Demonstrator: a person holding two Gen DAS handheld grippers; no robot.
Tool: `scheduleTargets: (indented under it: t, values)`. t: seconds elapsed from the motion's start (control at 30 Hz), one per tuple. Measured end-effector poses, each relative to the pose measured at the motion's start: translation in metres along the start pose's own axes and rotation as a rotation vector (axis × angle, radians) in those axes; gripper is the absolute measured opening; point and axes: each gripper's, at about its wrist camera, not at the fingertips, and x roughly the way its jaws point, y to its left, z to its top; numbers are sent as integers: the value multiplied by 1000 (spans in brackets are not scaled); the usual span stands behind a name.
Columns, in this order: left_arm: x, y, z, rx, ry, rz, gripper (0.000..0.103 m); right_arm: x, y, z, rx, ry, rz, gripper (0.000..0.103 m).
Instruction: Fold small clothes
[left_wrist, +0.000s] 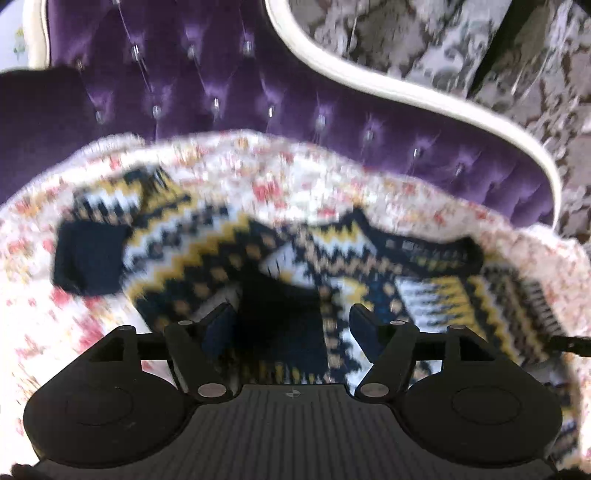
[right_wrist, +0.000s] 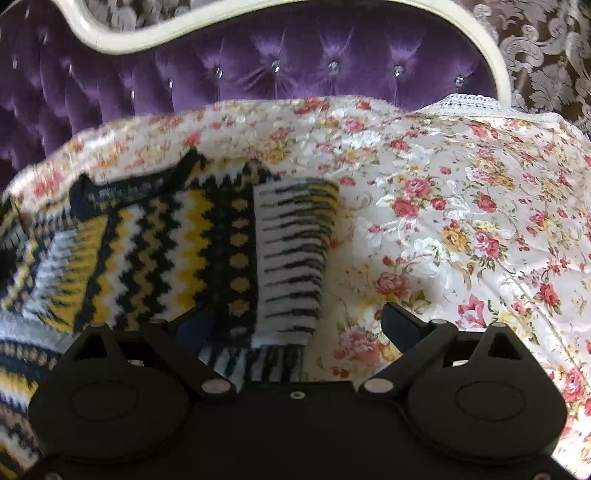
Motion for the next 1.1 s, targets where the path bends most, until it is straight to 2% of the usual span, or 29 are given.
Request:
scheduleTargets:
  t: [0.13,0.23,0.4,0.57,0.73,0.77,0.8,0.83,0.87,1.1]
  values:
    - [-20,21,21,-10,-63,62,70,-10,-5,5,57,-78,24,98]
    - [-23,46,32,-42,-83,145,70,-14,-3,8,69,-114,42,98]
    - [-11,86,32,-129,-63,240,70,-13,3,8,60,-114,65,98]
    - [5,112,18,-227,-15,217,70,-13,8,7,48,-110,75,98]
    - [18,131,19,-328,-22,190,69,-9,12,3,30,-95,74,98]
    - [20,134,20,-352,-24,170,53,-9,13,3,26,-93,73,98]
    - [19,136,20,-368,-32,158,12,-9,14,3,24,-91,73,98]
    - [18,136,21,-387,-38,166,6,-9,15,3,23,-91,74,98]
    - [17,136,22,-395,-43,171,4,-9,15,3,23,-91,77,98]
    - [-8,119,39,-395,-85,68,4,-11,14,2,37,-91,99,98]
